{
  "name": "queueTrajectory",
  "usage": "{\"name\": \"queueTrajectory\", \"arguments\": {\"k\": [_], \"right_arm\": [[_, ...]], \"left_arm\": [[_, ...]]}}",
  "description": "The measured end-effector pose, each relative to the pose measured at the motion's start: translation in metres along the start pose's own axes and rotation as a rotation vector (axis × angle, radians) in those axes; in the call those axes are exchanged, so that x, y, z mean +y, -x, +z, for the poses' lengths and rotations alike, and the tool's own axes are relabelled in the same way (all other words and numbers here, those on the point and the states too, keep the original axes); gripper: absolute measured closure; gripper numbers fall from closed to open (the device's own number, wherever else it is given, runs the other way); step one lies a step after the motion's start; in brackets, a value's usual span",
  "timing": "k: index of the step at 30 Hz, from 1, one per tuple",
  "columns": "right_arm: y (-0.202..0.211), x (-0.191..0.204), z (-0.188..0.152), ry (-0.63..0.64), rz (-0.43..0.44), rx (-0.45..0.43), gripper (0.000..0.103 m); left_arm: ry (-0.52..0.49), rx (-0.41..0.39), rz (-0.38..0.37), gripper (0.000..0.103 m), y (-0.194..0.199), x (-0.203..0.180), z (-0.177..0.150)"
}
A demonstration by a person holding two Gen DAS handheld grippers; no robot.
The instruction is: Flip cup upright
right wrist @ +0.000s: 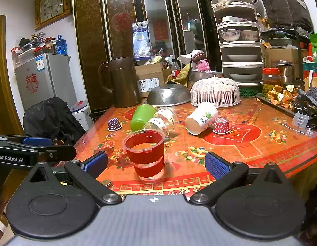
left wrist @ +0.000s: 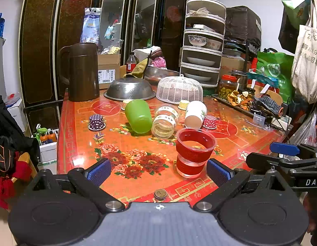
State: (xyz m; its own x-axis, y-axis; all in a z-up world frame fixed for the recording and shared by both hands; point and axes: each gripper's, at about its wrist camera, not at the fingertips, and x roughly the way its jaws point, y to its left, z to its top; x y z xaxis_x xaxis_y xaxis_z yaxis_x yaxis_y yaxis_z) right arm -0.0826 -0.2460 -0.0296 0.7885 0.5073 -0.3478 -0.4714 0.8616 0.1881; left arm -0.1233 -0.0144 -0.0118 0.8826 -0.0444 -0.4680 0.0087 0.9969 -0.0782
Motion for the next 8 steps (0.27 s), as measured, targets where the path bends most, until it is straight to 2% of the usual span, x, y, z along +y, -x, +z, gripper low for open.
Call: {"name": "queueTrajectory", "arguments": {"k": [8], "right_arm": [[-0.003,0.0024,-0.004,0.001,0.015,0.002,0.001]], "left_arm": [[0.0,-0.015,0.015,0.003,-0.0021,0.0007,-0.0025]]}}
